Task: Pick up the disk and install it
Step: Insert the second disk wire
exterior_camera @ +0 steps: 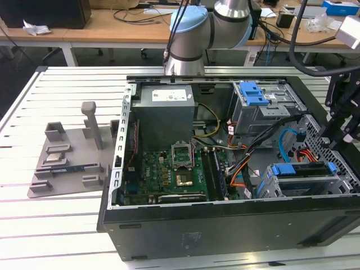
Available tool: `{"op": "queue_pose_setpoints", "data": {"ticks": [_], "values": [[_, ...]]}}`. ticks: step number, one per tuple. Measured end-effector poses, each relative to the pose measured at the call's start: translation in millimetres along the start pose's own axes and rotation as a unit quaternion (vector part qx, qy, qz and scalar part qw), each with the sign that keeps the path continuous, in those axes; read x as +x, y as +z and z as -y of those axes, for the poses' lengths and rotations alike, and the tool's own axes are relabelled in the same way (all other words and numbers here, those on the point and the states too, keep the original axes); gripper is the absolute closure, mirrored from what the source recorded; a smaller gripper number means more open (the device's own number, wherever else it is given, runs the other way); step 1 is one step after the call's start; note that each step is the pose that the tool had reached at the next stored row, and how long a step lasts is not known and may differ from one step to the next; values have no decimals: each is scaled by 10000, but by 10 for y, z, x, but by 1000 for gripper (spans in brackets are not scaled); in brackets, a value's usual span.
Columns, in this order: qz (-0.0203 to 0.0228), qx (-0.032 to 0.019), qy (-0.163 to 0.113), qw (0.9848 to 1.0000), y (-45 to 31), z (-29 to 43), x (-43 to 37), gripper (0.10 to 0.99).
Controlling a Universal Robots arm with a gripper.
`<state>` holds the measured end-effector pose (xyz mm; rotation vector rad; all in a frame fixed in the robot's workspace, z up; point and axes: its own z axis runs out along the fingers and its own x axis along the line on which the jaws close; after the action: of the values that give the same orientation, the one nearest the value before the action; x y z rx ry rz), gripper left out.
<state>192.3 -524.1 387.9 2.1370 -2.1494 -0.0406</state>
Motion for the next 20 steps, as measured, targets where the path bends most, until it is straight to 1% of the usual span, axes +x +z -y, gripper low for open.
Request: {"op": "queue_pose_setpoints", "data": {"ticks": [2, 3, 5, 8, 9, 10, 11, 14, 15, 16, 17, 18, 20], "values": [[0, 0, -4, 10000, 6, -28, -56, 725], [0, 1, -11, 10000, 17, -71, -103, 725], [-2, 1, -18, 10000, 31, -120, -132, 725], [-2, 2, -31, 10000, 68, -245, -220, 725], [-3, 2, -35, 10000, 82, -292, -236, 725], [-5, 3, -58, 10000, 119, -355, -238, 725], [-11, 7, -112, 9999, 159, -370, -241, 725], [-11, 7, -114, 9999, 160, -371, -241, 725], [-11, 7, -115, 9999, 160, -371, -241, 741], [-11, 7, -115, 9999, 160, -371, -241, 871], [-11, 7, -116, 9999, 160, -371, -241, 871], [-11, 7, -117, 9999, 160, -371, -241, 925], [-11, 7, -119, 9999, 160, -371, -241, 925]]}}
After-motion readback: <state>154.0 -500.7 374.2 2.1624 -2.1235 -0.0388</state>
